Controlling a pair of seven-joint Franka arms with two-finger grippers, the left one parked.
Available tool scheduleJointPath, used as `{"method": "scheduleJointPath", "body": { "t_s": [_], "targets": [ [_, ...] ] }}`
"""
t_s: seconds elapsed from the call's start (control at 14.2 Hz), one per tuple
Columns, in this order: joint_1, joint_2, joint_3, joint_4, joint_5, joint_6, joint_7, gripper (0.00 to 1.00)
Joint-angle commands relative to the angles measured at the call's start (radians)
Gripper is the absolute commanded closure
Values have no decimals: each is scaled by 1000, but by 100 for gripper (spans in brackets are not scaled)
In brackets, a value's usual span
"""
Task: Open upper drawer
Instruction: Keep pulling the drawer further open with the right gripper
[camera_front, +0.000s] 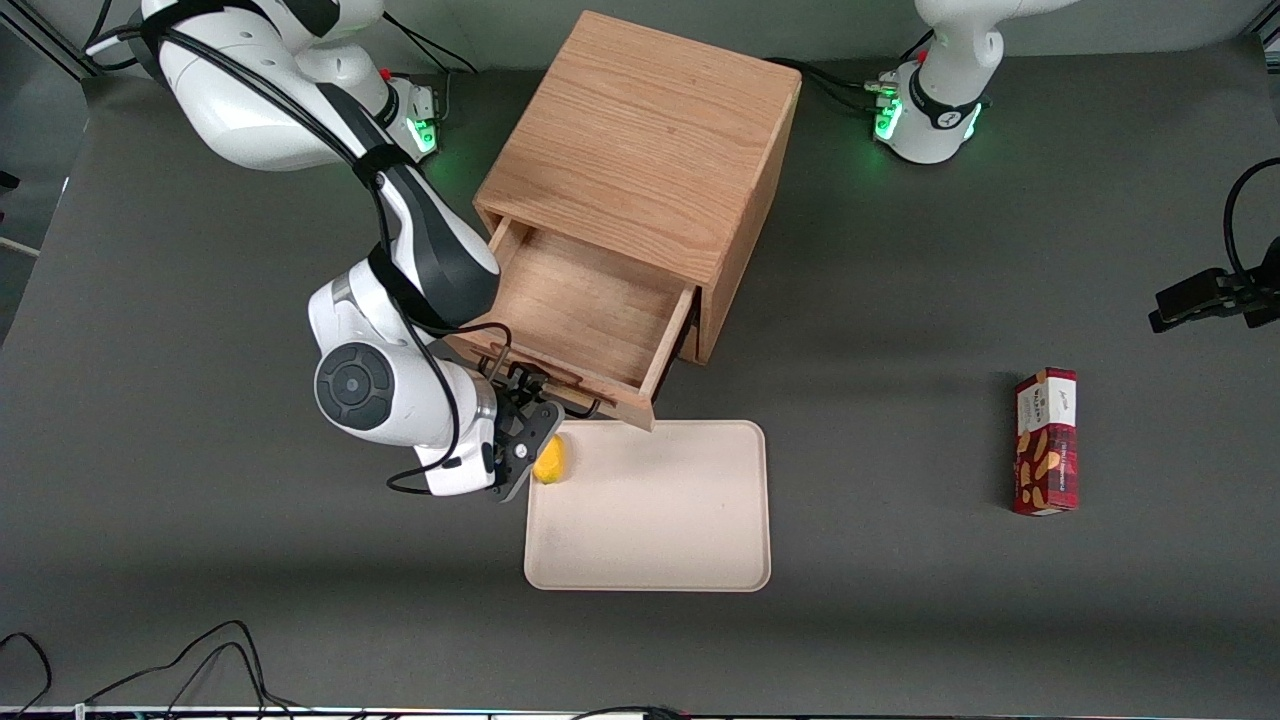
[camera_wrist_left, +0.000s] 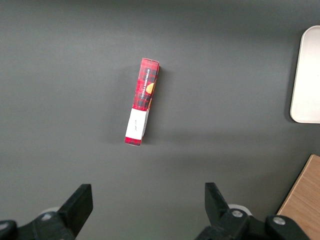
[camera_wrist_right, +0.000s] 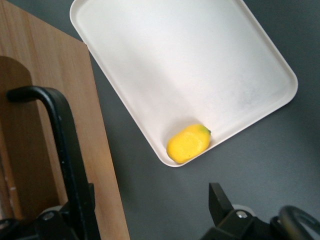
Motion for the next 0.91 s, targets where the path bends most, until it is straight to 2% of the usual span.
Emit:
{"method": "scheduleJointPath", "body": {
  "t_s": [0.0, 0.84],
  "targets": [
    [2, 45, -13, 67, -25, -27, -31, 0],
    [16, 100, -51, 158, -25, -27, -48, 0]
  ]
}}
